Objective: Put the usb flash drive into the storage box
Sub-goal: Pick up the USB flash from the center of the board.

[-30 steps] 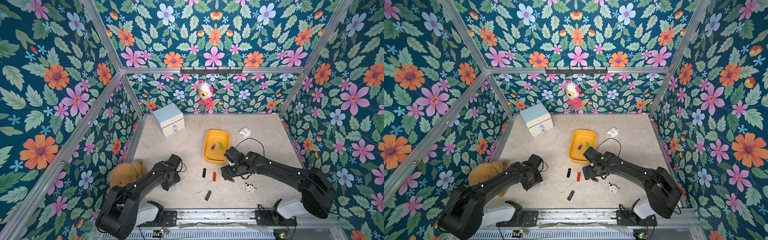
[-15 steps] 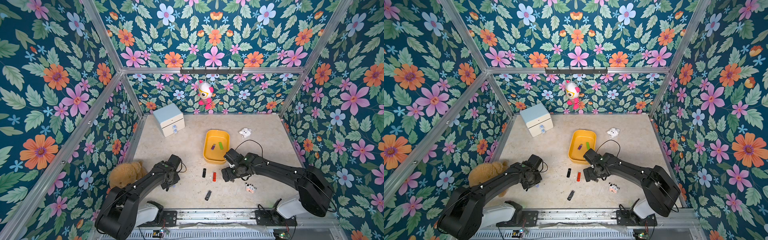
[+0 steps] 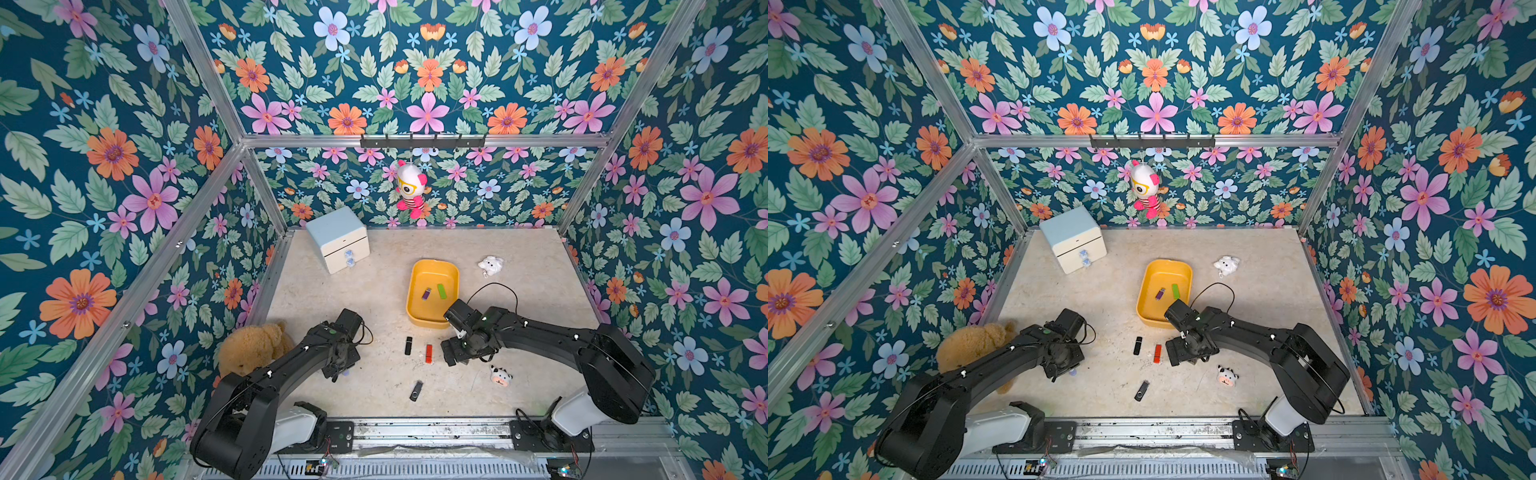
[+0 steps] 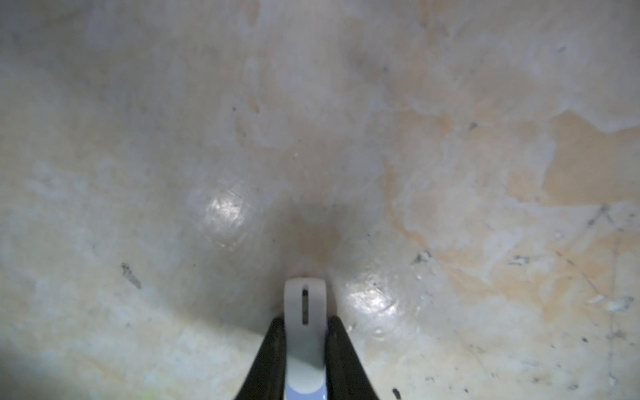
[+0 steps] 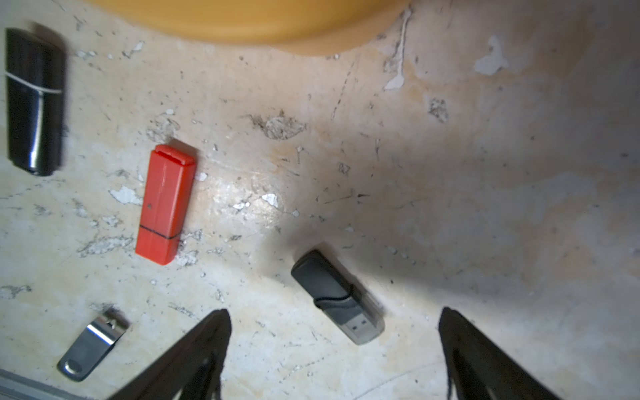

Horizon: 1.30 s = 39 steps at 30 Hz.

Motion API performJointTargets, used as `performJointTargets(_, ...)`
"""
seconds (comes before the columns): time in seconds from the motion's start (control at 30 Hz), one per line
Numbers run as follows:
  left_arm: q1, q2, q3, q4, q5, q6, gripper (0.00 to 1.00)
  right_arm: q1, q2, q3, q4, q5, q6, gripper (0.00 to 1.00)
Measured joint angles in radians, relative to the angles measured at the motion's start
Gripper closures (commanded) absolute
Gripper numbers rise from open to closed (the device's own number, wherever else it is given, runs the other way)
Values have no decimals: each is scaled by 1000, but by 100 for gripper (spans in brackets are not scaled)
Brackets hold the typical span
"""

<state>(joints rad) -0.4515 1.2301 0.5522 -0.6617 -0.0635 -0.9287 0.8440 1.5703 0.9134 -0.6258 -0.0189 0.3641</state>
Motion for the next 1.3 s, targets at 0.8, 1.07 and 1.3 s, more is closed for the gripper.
performJointTargets(0.8,0,-9,5,37,55,33,100,14,-5,-77,113,-70,-36,28)
performJointTargets(1.07,0,-6,3,47,62,40,100,29,-9,-90,128,-65,-19,38)
performJointTargets(1.3,0,-18,0,49,62,43,100,50,29,-57,94,-13,-13,46)
